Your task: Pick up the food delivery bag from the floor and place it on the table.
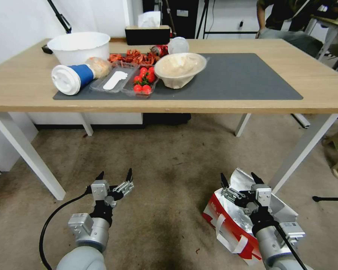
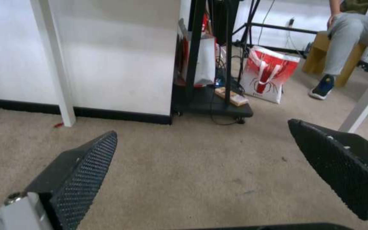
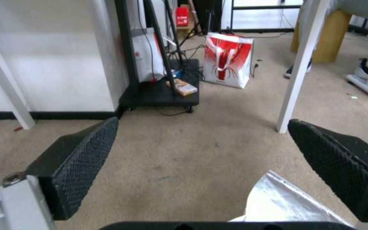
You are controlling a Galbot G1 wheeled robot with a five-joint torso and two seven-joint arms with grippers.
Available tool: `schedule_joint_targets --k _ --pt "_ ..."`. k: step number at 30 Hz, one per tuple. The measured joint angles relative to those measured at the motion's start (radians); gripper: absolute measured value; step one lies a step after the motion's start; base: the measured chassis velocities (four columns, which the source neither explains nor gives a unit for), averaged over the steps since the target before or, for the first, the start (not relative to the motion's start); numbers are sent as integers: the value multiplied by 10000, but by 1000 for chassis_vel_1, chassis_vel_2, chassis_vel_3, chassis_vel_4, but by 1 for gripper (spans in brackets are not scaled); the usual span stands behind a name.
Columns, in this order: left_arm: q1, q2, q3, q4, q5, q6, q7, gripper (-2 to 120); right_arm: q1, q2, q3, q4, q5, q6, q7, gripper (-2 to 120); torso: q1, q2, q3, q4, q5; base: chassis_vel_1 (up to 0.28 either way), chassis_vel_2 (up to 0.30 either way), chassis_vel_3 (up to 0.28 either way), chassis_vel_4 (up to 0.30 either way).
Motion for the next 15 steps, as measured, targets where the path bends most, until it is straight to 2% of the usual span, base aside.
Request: schedule_joint_targets --k 15 --pt "-5 7 -23 12 -9 -12 -34 100 93 -36 -8 -103 40 -10 -5 100 -167 -653 -486 0 0 0 0 0 0"
